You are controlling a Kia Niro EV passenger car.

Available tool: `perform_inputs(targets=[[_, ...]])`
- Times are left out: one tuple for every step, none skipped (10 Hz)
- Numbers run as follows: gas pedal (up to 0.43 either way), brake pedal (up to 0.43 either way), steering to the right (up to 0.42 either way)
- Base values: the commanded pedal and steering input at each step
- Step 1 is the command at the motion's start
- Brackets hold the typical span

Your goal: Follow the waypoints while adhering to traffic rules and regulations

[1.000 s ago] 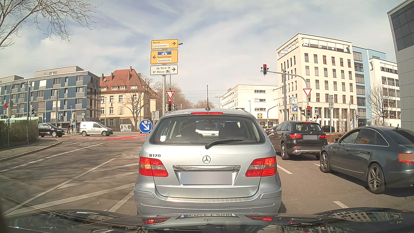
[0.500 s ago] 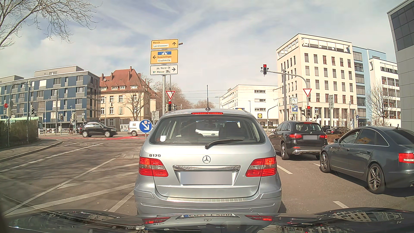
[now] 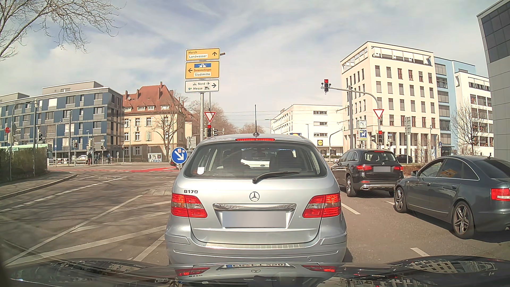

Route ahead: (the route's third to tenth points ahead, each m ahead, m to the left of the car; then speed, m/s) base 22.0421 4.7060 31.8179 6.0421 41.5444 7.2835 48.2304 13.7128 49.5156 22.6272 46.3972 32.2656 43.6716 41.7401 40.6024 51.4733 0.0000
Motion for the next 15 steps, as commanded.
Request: perform_inputs(targets=[[0.0, 0.305, 0.006], [0.0, 0.305, 0.006], [0.0, 0.299, 0.006], [0.0, 0.305, 0.006], [0.0, 0.305, 0.006], [0.0, 0.305, 0.006], [0.0, 0.299, 0.006], [0.0, 0.305, 0.006], [0.0, 0.305, 0.006], [0.0, 0.299, 0.006], [0.0, 0.305, 0.006], [0.0, 0.299, 0.006], [0.0, 0.305, 0.006], [0.0, 0.305, 0.006], [0.0, 0.305, 0.006]])
